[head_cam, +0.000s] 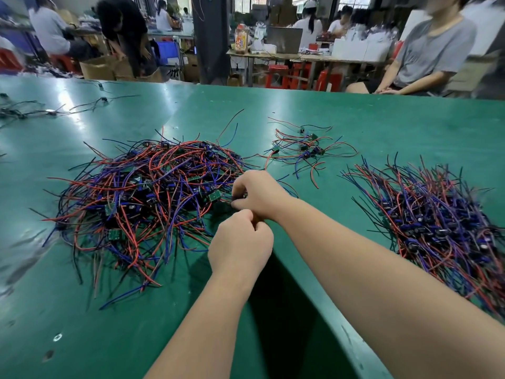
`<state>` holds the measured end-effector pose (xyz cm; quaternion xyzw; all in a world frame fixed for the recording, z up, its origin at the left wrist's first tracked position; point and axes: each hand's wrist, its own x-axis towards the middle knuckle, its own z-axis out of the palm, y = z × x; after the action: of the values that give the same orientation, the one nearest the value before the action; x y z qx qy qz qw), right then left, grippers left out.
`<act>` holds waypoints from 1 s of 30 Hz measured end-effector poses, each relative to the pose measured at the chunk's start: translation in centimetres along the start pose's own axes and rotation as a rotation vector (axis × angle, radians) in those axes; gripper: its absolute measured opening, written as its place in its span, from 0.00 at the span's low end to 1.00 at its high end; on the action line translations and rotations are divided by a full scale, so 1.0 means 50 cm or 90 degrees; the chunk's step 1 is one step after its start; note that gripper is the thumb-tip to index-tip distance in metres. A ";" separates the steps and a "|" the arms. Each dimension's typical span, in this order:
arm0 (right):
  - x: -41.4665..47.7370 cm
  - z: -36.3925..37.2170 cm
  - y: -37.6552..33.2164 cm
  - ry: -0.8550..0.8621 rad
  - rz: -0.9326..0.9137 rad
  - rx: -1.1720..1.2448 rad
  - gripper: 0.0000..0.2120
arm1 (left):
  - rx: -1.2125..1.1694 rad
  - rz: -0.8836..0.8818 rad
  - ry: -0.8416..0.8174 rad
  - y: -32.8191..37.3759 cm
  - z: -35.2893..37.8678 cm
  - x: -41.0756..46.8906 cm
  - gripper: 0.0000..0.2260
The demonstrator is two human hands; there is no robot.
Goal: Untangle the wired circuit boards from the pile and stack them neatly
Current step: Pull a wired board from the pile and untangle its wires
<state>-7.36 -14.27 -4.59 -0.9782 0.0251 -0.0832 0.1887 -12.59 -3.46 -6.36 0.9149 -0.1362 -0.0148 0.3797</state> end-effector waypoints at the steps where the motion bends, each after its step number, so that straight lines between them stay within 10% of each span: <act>1: -0.003 -0.006 -0.002 0.020 -0.003 0.035 0.03 | 0.004 0.012 0.004 0.001 0.002 -0.001 0.07; 13: -0.148 -0.157 -0.018 0.237 0.063 0.605 0.08 | -0.524 0.010 -0.015 0.020 0.008 0.003 0.14; 24: -0.285 -0.055 0.041 0.031 0.290 0.871 0.12 | -0.575 0.173 -0.177 0.037 0.019 -0.026 0.15; 30: -0.304 -0.076 0.053 -0.026 0.271 0.864 0.05 | -0.722 -0.008 -0.211 0.039 0.004 -0.021 0.16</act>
<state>-23.05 -16.89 -4.45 -0.6203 0.1547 -0.0234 0.7686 -14.08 -4.62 -5.23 0.5555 -0.1593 -0.2305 0.7829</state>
